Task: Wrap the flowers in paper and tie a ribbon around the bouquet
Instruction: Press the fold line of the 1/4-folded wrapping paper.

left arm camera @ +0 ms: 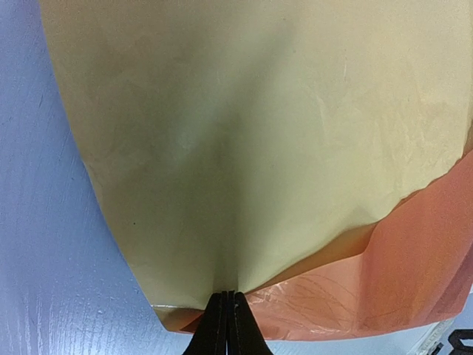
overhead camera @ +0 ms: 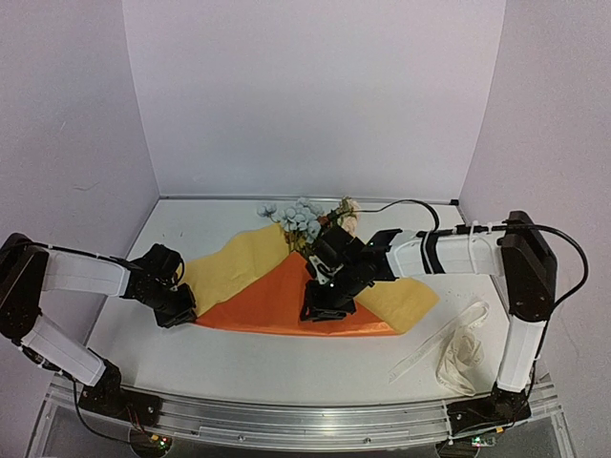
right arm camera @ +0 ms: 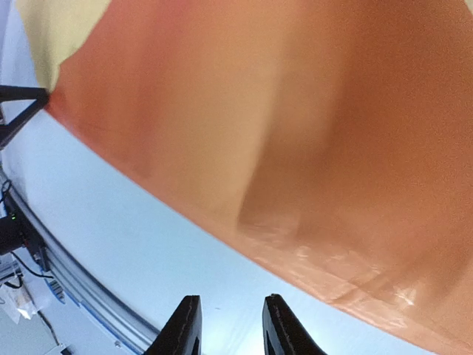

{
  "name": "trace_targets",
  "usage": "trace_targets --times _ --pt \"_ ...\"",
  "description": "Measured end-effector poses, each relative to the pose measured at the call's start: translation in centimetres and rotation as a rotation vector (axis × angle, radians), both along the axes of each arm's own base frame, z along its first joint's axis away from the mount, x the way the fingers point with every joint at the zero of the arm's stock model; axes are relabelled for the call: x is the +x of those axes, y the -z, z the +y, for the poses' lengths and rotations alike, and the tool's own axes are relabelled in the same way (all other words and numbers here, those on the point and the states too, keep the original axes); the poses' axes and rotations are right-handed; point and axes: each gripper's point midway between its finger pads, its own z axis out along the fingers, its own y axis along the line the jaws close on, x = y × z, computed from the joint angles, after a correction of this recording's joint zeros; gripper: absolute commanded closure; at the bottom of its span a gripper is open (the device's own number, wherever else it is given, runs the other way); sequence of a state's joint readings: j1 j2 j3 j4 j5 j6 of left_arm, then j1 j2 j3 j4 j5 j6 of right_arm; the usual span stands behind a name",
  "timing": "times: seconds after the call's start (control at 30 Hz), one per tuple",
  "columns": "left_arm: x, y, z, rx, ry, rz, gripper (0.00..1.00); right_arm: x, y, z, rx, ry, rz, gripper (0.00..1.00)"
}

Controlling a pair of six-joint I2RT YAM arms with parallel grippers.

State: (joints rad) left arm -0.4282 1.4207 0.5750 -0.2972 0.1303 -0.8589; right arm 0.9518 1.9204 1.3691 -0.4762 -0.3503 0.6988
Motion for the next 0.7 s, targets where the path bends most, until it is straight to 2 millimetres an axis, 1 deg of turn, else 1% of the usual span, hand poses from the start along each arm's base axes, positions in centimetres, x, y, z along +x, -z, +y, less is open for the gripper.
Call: trace_targets --times 0.07,0.1,0.2,0.27,0.37,0.47,0.53,0.6,0.7 --pt "0.0 0.0 0.0 0.001 0.004 -0.001 0.99 0.0 -0.5 1.2 0.018 -0.014 -0.003 0.75" --pt "0.0 0.0 0.0 0.001 0.006 -0.002 0.99 -0.1 -0.5 1.8 0.023 -0.020 -0.001 0.75" --pt "0.0 0.0 0.0 0.003 0.011 -0.003 0.99 -0.4 1.0 2.8 0.008 -0.029 0.026 0.76" --pt "0.0 0.0 0.0 0.004 0.016 -0.004 0.96 -0.6 2.7 2.8 -0.020 -0.025 0.054 0.76" --pt "0.0 -0.1 0.0 0.009 0.027 -0.008 0.89 -1.0 4.5 2.3 -0.060 -0.016 0.086 0.77" --pt "-0.3 -0.6 0.1 0.028 0.053 0.000 0.82 -1.0 4.8 2.2 -0.069 -0.015 0.093 0.77" --pt "-0.4 -1.4 -0.2 0.045 0.082 -0.011 0.80 -1.0 4.8 2.2 -0.069 -0.013 0.093 0.77" --pt "0.0 -2.8 -1.1 0.060 0.120 -0.049 0.79 -1.0 4.9 2.2 -0.070 -0.011 0.094 0.78" --pt "0.8 -5.4 -4.1 0.055 0.211 -0.138 0.79 -1.0 4.8 2.2 -0.069 -0.010 0.094 0.78"
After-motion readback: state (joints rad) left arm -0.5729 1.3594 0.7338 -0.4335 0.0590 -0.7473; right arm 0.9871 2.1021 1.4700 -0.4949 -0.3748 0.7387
